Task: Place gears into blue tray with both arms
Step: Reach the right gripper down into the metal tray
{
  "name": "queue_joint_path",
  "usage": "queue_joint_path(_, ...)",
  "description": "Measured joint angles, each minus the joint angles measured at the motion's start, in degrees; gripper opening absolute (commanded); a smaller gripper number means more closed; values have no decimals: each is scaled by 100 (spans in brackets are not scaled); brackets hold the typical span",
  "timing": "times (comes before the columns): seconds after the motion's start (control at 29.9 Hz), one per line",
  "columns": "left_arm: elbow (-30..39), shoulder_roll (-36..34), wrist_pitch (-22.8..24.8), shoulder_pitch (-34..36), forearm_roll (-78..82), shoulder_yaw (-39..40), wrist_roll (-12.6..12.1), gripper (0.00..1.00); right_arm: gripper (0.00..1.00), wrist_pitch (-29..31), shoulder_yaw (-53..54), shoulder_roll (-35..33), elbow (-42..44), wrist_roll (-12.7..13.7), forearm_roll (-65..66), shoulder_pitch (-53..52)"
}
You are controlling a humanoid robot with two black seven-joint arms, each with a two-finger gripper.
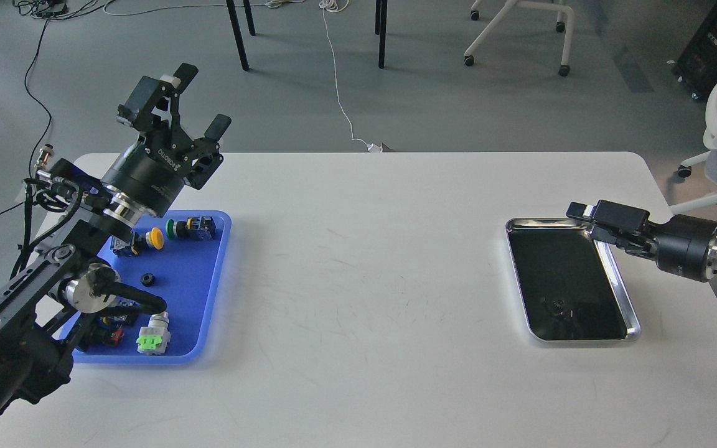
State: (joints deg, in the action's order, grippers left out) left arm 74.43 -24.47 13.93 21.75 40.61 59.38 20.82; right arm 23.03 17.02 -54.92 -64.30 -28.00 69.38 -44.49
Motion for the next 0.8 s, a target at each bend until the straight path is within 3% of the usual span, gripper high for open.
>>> queue_joint_path(0.17, -30, 12, 20, 2, 0, -5, -151, 98, 99, 9, -1787, -56, -67, 0, 1008, -1547)
queue_joint_path(0.33, -34, 37, 20, -36, 0, -3, -216, 98, 99, 9, -3024, 106, -164, 0, 2073, -2415)
queue_joint_path(0.47, -35, 48, 8, -47, 0, 4, -219, 98, 100, 9, -3458, 395, -95, 0, 2794, -2588)
queue_joint_path(0.8, -34, 121, -13, -48, -1, 15, -219, 98, 99, 1, -4015, 974, 57, 1, 2949, -2690)
